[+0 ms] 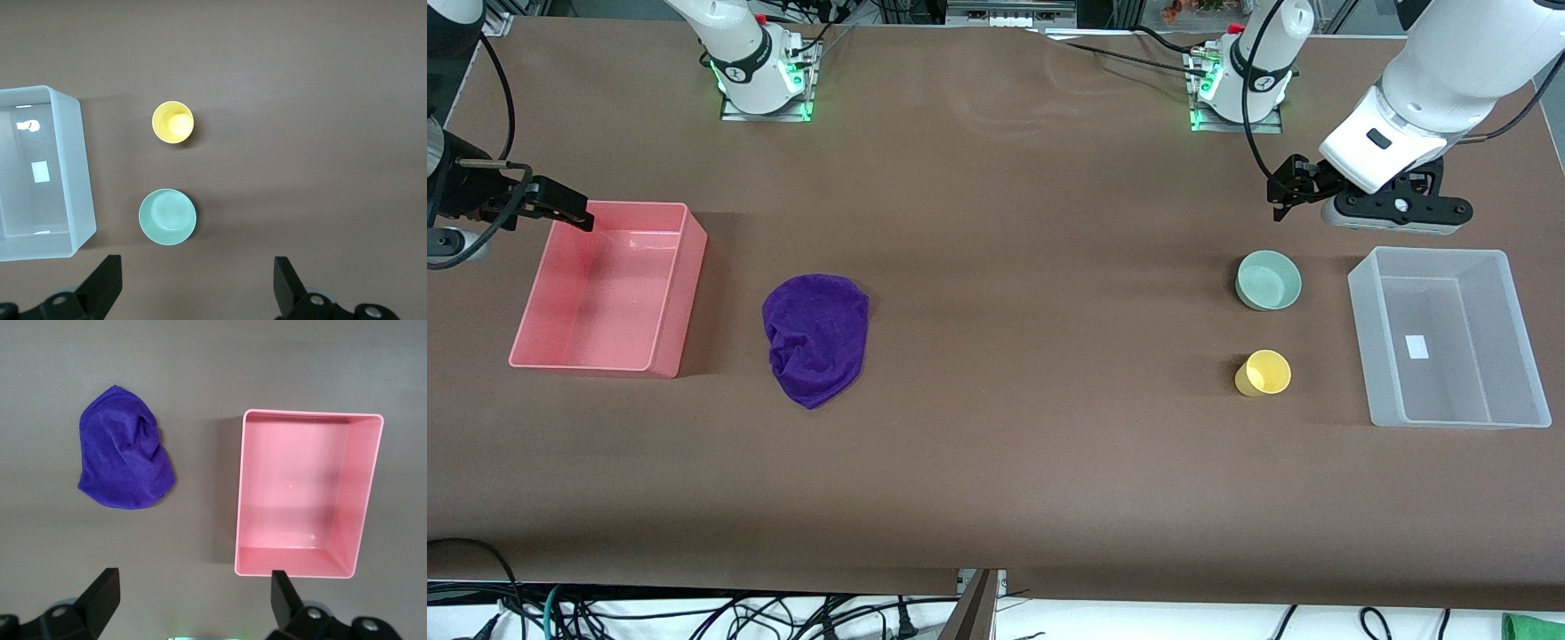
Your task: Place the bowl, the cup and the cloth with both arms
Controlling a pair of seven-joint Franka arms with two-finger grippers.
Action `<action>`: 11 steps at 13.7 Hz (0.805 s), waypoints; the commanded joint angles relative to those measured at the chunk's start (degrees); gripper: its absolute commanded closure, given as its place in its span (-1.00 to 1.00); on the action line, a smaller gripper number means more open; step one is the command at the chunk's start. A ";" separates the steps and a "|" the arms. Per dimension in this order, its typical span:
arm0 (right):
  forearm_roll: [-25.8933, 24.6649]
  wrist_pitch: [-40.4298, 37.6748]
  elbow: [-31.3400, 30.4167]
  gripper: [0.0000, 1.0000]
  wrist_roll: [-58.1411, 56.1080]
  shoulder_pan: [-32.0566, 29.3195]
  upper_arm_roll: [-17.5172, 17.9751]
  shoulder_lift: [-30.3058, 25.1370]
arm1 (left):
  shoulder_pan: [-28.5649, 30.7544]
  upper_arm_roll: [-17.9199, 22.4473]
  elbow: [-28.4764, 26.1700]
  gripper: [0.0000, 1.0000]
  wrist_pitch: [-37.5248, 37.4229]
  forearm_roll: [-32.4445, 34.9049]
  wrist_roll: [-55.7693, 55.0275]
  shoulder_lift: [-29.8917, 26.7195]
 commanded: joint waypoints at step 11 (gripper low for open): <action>0.53 -0.60 0.69 -1.00 0.63 -0.47 0.59 1.81 | 0.14 -0.16 1.82 -1.00 -1.42 -1.31 -0.49 0.57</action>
